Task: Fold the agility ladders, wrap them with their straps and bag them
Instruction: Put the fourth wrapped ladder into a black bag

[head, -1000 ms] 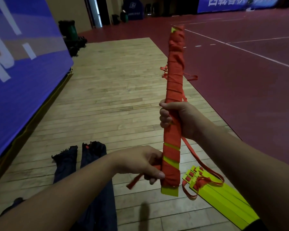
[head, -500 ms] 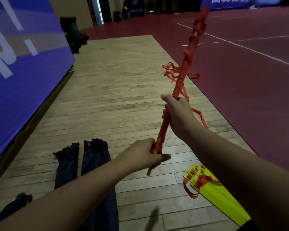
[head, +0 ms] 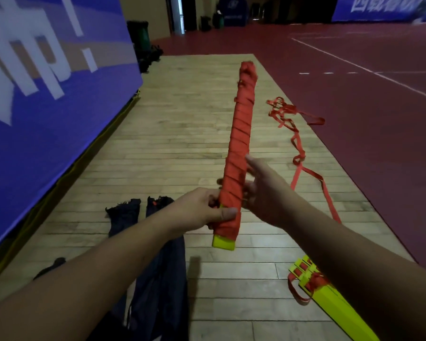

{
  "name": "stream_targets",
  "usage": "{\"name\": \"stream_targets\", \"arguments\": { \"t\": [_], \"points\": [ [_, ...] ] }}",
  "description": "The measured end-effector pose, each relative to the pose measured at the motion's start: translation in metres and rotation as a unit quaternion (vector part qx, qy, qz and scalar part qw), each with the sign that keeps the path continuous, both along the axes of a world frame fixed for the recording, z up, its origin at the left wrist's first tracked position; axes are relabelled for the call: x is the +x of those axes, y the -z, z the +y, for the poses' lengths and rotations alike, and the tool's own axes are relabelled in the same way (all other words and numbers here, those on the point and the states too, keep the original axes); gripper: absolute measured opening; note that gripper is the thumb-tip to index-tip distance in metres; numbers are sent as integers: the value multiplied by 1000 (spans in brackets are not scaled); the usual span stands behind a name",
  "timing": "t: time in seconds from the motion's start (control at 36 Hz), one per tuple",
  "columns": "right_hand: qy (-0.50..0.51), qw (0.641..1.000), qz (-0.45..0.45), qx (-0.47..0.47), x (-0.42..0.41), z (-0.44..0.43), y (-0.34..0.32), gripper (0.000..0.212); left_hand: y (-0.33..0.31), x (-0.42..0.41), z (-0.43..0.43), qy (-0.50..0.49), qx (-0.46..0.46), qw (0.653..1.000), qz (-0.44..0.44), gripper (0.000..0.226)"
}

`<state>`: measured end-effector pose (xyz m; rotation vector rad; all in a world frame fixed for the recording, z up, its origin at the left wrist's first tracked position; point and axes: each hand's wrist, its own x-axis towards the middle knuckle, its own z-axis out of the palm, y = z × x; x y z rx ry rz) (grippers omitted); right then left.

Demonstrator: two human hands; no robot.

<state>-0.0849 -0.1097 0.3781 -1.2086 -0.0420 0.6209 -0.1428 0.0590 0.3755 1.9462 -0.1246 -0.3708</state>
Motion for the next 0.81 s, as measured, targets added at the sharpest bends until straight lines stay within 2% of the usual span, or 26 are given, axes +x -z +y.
{"name": "stream_targets", "arguments": {
  "t": [0.08,0.14,0.25,0.31,0.42,0.47,0.53,0.61,0.69,0.75,0.81],
  "points": [
    [-30,998,45,-33,-17,24,17,67,7,-1,13,-54,-11,998,11,22],
    [-14,998,57,-21,-26,47,26,63,11,0,19,-81,3,997,10,16],
    [96,990,76,-75,-33,86,42,55,21,-5,22,-115,126,985,1,16],
    [113,985,49,-121,-35,101,48,50,25,-8,27,-115,153,981,18,20],
    [130,971,-44,-194,-32,118,60,43,29,-8,47,-118,129,983,62,20],
    [121,967,-79,-212,-28,128,66,33,35,-7,63,-138,118,982,61,15],
    [104,979,-58,-166,-23,135,71,18,39,-8,74,-162,119,978,52,4],
    [50,997,40,-43,-16,148,77,19,45,-6,96,-196,165,967,11,25],
    [14,998,49,-35,-8,164,83,24,47,2,118,-160,214,964,-6,22],
    [22,997,39,-70,1,177,90,23,42,5,132,-87,246,965,15,15],
    [28,994,40,-95,9,189,100,19,40,5,148,-6,251,967,40,22]
  ]
}}
